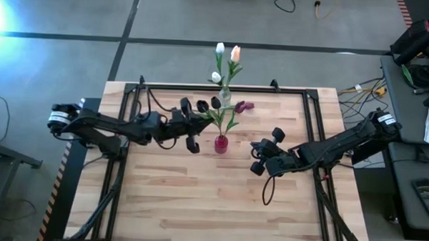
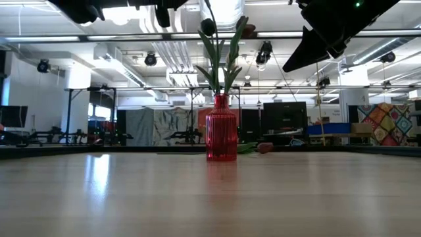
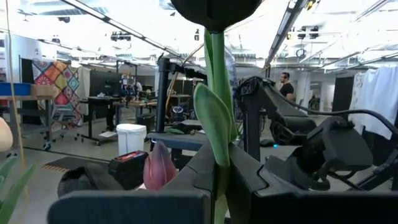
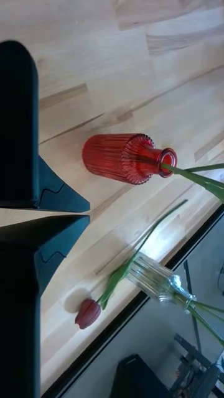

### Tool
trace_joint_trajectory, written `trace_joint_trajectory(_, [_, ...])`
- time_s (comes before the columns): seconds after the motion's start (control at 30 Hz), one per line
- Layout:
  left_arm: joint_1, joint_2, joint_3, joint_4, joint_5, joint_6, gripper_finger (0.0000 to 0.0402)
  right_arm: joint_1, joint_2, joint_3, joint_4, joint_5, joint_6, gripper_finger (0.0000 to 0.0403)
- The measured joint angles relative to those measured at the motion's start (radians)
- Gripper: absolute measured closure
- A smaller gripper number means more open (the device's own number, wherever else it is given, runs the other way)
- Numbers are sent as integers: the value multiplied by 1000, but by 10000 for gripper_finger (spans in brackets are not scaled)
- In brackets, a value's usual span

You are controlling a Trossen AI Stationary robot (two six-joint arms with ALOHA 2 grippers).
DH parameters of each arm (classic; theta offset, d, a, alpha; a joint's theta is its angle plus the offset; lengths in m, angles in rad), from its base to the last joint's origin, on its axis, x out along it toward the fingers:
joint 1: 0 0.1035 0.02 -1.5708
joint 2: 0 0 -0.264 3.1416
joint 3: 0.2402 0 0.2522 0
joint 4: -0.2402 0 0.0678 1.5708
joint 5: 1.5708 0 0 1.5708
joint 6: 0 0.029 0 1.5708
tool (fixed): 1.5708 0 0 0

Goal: Sort flowers into vase by color
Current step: Put the black flower into the red vase

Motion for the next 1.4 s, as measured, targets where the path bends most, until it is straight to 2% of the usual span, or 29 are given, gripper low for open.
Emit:
trace_joint_trajectory(0.5, [-1, 5, 4, 49, 26, -37, 401, 0, 0, 0, -1, -1, 0, 390])
trace_joint_trajectory(1.4, [34, 4, -28, -97, 17, -22, 396, 0, 0, 0, -1, -1, 1, 390])
